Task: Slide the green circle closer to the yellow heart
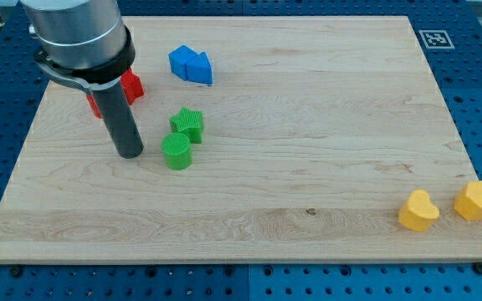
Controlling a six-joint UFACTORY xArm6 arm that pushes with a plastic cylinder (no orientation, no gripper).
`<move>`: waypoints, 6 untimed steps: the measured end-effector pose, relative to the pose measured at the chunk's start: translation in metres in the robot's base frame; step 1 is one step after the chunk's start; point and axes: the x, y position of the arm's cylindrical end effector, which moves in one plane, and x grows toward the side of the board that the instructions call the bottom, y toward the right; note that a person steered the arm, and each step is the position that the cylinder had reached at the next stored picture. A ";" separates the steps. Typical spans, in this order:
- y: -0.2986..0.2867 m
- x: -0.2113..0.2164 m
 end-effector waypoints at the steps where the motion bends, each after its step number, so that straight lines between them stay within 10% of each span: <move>1: 0.037 0.006; 6: 0.252 0.002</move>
